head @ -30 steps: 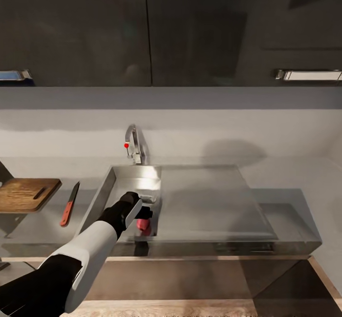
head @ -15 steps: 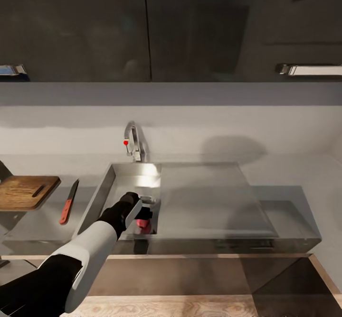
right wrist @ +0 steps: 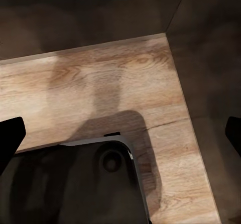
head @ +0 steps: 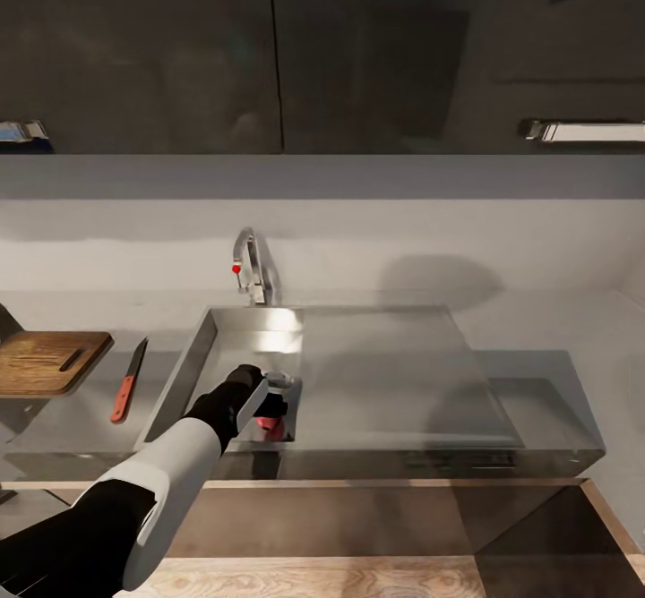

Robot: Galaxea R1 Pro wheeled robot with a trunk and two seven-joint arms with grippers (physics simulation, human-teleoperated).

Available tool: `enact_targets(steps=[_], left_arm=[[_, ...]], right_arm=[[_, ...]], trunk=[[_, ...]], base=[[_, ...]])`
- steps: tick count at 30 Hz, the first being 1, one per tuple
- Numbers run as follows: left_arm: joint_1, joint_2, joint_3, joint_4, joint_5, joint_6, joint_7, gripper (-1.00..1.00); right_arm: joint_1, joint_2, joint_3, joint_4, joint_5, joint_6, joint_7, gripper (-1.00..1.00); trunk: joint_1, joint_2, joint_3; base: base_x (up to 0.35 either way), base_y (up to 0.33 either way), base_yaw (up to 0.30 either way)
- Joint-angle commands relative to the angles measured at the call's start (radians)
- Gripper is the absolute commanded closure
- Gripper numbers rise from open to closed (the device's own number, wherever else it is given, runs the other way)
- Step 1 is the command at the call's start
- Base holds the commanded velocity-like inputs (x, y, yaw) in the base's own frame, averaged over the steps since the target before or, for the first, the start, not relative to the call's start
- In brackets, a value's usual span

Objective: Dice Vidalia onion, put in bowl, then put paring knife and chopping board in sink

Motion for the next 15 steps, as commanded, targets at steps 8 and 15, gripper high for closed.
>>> enact_targets(steps=[8, 15], left_arm=[[-0.001, 0.001, -0.007, 0.000, 0.011, 0.004, 0.007, -1.00], [-0.001, 0.001, -0.007, 0.007, 0.010, 0.003, 0.007, -1.00]], right_arm=[[0.000, -0.001, 0.007, -0.002, -0.009, -0.002, -0.004, -1.00], [0.000, -0.001, 0.007, -0.002, -0.009, -0.002, -0.003, -1.00]], trunk=[[0.001, -0.002, -0.002], [0.001, -0.002, -0.002]], base=[[0.009, -0.001, 0.000], [0.060, 0.000, 0.000]])
